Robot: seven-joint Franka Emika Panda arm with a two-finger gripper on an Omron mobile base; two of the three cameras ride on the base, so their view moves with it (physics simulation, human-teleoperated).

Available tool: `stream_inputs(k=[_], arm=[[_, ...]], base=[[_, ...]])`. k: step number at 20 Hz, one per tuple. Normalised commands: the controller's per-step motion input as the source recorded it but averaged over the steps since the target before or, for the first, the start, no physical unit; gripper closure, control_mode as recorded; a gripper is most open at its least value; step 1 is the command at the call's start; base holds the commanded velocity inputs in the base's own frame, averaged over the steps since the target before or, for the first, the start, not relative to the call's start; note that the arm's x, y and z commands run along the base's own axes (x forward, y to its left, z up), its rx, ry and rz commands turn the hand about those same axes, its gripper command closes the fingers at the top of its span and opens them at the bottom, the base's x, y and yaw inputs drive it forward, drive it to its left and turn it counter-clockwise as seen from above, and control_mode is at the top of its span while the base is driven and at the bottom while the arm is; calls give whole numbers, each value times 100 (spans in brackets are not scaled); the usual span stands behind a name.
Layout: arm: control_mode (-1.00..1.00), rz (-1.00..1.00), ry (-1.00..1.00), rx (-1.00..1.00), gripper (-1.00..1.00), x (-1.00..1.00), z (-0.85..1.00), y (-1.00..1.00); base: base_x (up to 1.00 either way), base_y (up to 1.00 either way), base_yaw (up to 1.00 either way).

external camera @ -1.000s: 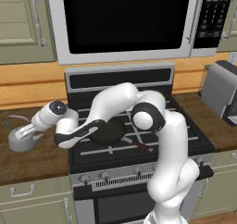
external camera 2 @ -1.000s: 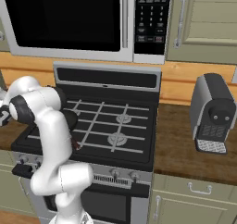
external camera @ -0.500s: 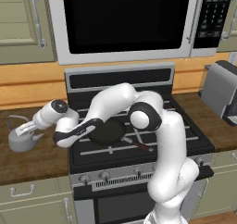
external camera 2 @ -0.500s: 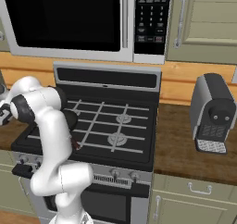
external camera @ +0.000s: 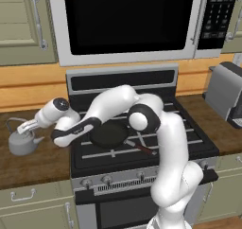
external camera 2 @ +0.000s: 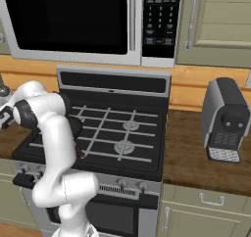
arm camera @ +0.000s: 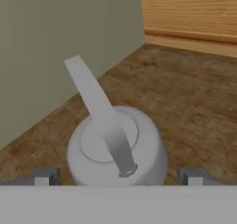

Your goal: Pick the kettle from the counter and place it on a stove burner. Then turn the burner on.

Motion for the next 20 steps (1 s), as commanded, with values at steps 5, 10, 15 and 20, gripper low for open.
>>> stream_inputs(k=[5, 10, 15, 20], arm=[[-100, 0, 3, 0, -100, 16, 0, 11], [-100, -1, 0, -1, -100, 26, 0, 32], [-100, -1, 3, -3, -100, 10, 0, 20], [-100, 0, 0, -1, 100, 0, 0, 0]], base=[[0, 0, 0], [0, 0, 0], [0, 0, 0], [0, 0, 0]])
